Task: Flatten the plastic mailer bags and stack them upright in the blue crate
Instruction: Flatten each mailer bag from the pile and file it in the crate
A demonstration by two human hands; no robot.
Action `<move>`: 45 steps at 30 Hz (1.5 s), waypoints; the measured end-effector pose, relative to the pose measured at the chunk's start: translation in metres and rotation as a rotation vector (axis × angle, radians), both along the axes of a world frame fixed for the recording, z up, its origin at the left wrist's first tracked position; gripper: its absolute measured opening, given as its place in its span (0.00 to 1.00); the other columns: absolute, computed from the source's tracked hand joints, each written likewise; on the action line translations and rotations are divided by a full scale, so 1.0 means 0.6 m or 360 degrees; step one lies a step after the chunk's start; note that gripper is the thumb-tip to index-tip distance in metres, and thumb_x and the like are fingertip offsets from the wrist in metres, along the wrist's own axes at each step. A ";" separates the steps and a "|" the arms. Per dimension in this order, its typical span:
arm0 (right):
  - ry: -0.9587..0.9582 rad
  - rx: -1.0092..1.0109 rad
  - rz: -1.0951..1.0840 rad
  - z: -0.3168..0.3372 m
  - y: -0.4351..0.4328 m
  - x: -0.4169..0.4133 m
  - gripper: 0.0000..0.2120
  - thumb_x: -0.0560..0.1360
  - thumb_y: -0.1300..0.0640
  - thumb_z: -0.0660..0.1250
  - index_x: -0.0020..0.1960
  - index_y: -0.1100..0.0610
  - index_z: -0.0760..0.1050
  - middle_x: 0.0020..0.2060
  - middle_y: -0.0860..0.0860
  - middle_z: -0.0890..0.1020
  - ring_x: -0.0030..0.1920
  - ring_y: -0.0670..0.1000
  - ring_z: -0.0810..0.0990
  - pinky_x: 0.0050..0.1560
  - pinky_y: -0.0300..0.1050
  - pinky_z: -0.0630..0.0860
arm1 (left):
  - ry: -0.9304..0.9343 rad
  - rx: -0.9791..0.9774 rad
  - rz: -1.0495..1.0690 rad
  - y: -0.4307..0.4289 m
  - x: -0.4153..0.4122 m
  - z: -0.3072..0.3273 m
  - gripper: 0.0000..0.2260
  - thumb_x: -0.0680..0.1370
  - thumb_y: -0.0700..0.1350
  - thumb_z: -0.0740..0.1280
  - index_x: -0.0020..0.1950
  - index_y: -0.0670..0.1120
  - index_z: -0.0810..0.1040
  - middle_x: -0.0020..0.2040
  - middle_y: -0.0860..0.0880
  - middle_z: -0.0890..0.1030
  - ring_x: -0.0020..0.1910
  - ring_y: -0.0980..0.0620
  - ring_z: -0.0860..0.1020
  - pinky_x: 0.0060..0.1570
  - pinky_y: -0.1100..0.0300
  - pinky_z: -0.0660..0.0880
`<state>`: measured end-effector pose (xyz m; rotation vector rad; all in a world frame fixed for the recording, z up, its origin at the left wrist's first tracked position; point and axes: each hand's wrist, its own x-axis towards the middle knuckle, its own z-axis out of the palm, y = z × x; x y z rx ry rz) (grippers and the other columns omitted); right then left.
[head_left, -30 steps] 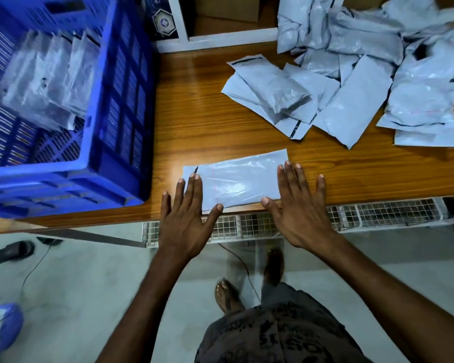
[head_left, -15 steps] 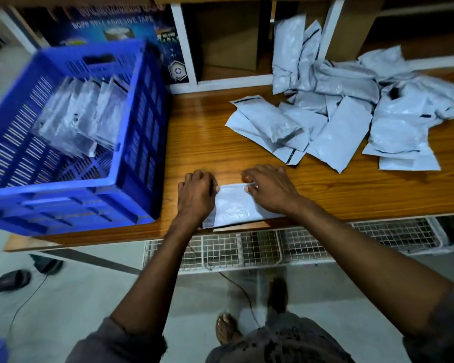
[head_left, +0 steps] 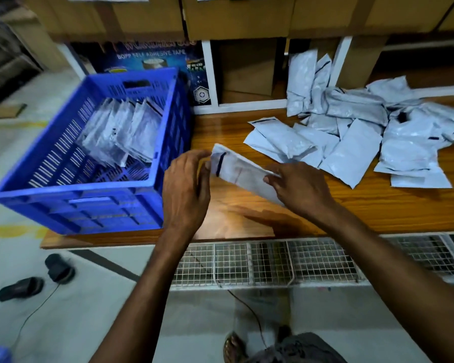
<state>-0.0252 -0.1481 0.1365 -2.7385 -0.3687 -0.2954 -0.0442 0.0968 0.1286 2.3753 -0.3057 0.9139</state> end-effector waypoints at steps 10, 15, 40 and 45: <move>-0.0604 0.0521 0.0006 0.123 0.118 0.028 0.11 0.80 0.51 0.67 0.59 0.52 0.83 0.42 0.56 0.86 0.43 0.60 0.83 0.37 0.46 0.71 | -0.0078 -0.0281 0.0472 0.119 0.005 0.071 0.07 0.82 0.44 0.67 0.60 0.46 0.80 0.56 0.51 0.82 0.57 0.49 0.78 0.59 0.54 0.72; -0.0590 0.0673 0.0160 0.177 0.253 0.054 0.09 0.79 0.50 0.68 0.55 0.53 0.81 0.42 0.57 0.85 0.45 0.64 0.82 0.38 0.50 0.75 | 0.0090 -0.0203 0.0624 0.246 0.047 0.090 0.10 0.81 0.50 0.67 0.61 0.49 0.79 0.58 0.51 0.82 0.60 0.46 0.77 0.59 0.51 0.71; 0.0404 0.1030 -0.1197 -0.040 0.681 0.415 0.21 0.80 0.62 0.59 0.73 0.59 0.70 0.66 0.60 0.77 0.65 0.63 0.76 0.60 0.56 0.73 | 0.0710 0.1131 -0.0178 0.603 0.289 0.053 0.31 0.82 0.54 0.68 0.82 0.44 0.63 0.73 0.44 0.75 0.72 0.42 0.73 0.65 0.47 0.72; 0.0789 0.1058 -0.1052 -0.059 0.725 0.432 0.30 0.85 0.45 0.51 0.81 0.60 0.52 0.80 0.60 0.57 0.77 0.63 0.61 0.75 0.58 0.60 | 0.0660 0.1271 -0.0185 0.611 0.292 0.046 0.29 0.79 0.59 0.57 0.75 0.45 0.74 0.66 0.46 0.81 0.63 0.43 0.80 0.55 0.48 0.78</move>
